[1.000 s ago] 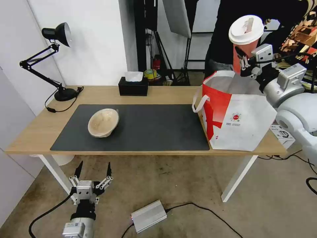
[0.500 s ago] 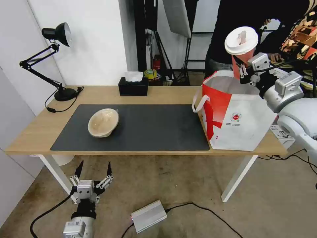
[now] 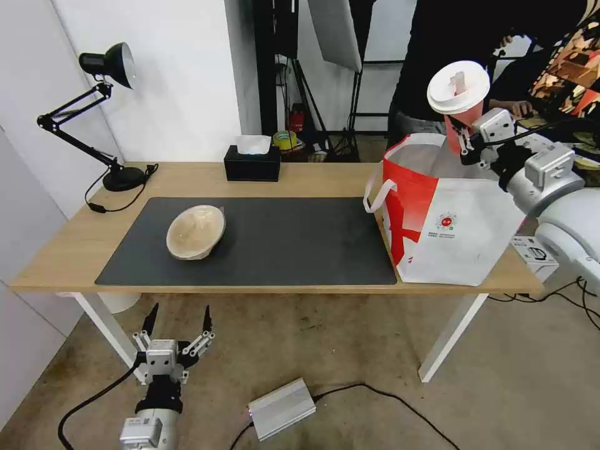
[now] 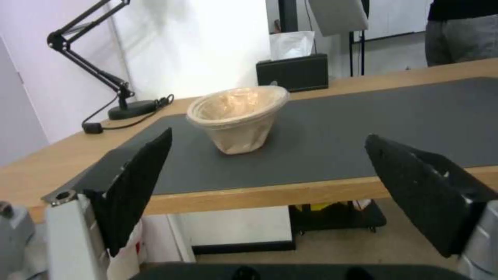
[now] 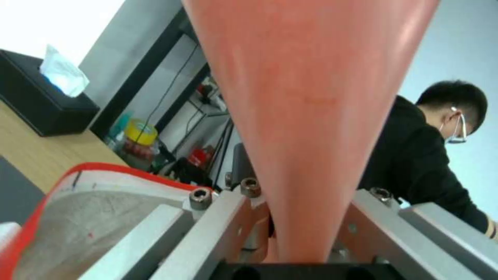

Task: Pick up the trash from the table and place it into the takeout bag.

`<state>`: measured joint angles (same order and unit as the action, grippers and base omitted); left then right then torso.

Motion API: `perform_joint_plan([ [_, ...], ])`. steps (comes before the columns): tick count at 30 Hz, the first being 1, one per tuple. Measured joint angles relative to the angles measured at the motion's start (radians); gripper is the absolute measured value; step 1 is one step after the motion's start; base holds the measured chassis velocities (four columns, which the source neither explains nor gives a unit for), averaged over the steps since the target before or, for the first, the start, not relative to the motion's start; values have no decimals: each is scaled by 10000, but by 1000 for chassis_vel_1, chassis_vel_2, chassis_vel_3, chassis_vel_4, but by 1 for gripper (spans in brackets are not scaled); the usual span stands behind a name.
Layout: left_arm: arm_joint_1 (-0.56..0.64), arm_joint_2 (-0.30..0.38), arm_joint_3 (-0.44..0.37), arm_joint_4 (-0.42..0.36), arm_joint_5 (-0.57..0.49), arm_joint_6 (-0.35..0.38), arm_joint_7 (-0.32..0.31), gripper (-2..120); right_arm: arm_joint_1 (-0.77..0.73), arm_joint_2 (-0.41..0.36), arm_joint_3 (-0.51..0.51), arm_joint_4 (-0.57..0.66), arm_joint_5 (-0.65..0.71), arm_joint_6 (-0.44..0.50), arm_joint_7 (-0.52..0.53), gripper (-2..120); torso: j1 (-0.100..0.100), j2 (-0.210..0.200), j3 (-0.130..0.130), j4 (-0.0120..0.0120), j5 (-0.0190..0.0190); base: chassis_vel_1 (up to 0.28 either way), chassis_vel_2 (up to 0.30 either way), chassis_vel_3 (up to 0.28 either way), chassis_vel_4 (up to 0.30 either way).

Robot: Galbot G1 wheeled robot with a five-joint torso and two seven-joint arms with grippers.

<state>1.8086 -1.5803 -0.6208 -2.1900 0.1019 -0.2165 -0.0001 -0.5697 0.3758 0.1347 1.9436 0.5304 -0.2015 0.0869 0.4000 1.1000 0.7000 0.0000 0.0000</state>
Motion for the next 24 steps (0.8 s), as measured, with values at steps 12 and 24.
perform_joint_plan([
  [12,4,70,-13,-34,-80,2,0,100,-9,-264,-35,-271,-754,193,-352,3,0,-1,0,-1,0,0,0,0,0],
  [24,27,76,-4,-81,-87,5,5,100,247,-552,-357,-374,-1156,651,-884,3,0,0,0,0,-1,0,0,0,0],
])
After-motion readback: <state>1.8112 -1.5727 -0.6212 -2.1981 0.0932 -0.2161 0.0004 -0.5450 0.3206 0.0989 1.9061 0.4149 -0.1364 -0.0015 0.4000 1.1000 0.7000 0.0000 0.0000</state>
